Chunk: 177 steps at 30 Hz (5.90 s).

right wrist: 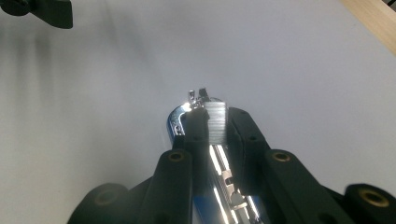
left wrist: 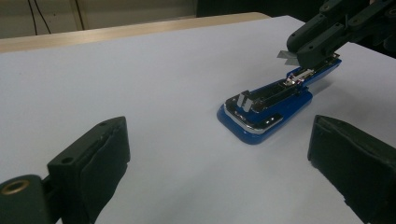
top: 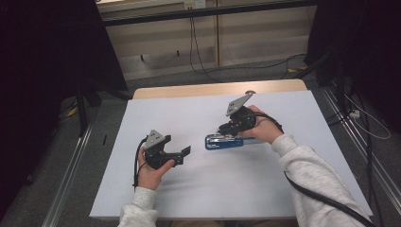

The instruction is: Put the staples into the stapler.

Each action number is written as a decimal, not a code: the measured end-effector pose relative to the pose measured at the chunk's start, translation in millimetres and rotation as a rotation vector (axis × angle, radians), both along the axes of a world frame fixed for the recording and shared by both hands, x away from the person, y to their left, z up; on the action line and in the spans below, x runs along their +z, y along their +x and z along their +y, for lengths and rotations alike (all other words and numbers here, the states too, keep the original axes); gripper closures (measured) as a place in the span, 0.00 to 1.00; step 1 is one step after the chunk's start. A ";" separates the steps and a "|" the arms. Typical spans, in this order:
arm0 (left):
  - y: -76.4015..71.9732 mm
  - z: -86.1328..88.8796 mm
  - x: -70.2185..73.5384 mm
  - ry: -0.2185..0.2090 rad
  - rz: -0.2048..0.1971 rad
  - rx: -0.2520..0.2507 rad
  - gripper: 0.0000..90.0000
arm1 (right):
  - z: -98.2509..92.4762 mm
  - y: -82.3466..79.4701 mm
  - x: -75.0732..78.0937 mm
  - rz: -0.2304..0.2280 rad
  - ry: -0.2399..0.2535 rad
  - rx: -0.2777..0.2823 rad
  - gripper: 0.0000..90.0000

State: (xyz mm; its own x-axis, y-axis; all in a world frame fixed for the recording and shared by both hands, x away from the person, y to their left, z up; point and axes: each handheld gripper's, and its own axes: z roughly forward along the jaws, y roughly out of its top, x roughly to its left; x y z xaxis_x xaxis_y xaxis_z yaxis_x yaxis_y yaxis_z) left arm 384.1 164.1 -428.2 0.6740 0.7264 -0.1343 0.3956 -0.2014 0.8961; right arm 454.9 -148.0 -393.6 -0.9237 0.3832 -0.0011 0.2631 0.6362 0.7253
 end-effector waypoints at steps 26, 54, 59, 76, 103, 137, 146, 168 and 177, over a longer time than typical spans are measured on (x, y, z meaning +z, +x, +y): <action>0.9 -0.1 -1.3 0.005 0.005 0.004 0.06 | 4.7 8.8 -11.3 0.011 0.000 0.016 0.88; 1.1 -1.2 -2.2 0.000 0.011 0.008 0.06 | 14.2 12.3 -22.5 0.011 -0.012 0.041 0.88; 1.5 -1.1 -2.4 0.019 0.011 -0.004 0.06 | 15.2 13.2 -24.6 0.012 -0.019 0.054 0.88; 2.3 -1.8 -3.0 0.010 0.012 0.002 0.07 | 18.6 13.4 -28.3 0.007 -0.022 0.079 0.88; 3.1 -1.9 -3.9 0.022 0.015 0.000 0.07 | 23.9 15.8 -30.2 0.002 -0.028 0.104 0.88; 3.3 -3.0 -4.9 0.011 0.021 0.007 0.07 | 25.9 19.5 -27.5 -0.041 -0.053 0.178 0.88; 3.5 -2.8 -5.0 0.013 0.021 0.008 0.07 | 27.1 19.6 -26.6 -0.047 -0.051 0.196 0.88; 4.2 -2.3 -5.5 0.023 0.021 0.005 0.07 | 27.1 21.1 -27.2 -0.051 -0.050 0.216 0.88; 4.2 -2.5 -5.5 0.021 0.022 0.005 0.07 | 26.3 21.6 -29.0 -0.048 -0.050 0.218 0.88</action>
State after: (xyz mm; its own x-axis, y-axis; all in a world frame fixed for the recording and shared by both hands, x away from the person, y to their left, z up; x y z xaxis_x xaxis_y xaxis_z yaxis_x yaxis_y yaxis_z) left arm 388.3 161.6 -433.7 0.6673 0.7328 -0.1334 0.4160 -0.2181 0.8828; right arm 476.5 -121.7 -422.6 -0.9831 0.1726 -0.0607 0.0814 0.7098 0.6996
